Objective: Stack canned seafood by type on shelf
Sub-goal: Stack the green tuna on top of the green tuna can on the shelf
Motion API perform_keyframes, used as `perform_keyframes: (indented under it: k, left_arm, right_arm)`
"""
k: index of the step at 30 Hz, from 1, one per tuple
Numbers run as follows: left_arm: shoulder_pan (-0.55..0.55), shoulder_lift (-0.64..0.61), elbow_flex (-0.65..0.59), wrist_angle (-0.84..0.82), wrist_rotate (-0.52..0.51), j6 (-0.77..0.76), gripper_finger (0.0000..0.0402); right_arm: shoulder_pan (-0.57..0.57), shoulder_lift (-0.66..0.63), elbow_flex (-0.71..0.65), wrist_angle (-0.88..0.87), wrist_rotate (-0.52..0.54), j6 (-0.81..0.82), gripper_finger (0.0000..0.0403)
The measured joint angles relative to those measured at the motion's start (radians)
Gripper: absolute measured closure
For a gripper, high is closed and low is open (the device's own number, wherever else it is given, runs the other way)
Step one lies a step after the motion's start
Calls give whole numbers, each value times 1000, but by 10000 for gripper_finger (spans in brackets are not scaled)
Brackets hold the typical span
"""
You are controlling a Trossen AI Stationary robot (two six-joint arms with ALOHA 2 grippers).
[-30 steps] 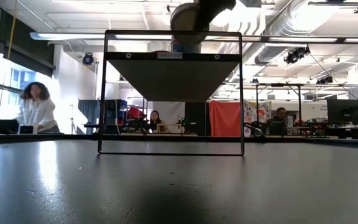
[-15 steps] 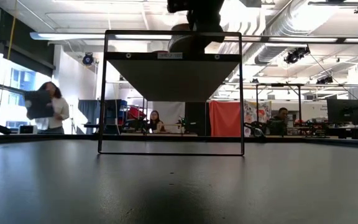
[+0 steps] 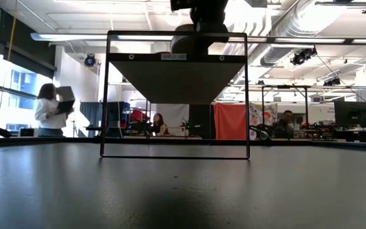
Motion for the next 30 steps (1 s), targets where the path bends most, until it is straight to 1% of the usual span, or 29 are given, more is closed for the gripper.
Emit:
perform_keyframes:
  k: [11, 13, 19, 25, 30]
  left_arm:
    - [0, 0, 0, -24, 1, 0, 401]
    - [0, 0, 0, -30, 1, 0, 401]
    - [1, 0, 0, -30, 1, 0, 401]
    - [1, 0, 0, -30, 1, -3, 402]
    - [1, 0, 0, -30, 1, -2, 401]
  right_arm:
    - [23, 0, 0, -14, -17, 43, 279]
    - [16, 0, 0, -16, -41, 44, 279]
    - [-14, 0, 0, -19, -34, 44, 279]
    - [-23, -4, 2, -14, -87, 44, 279]
    - [-23, -4, 2, -16, -86, 69, 279]
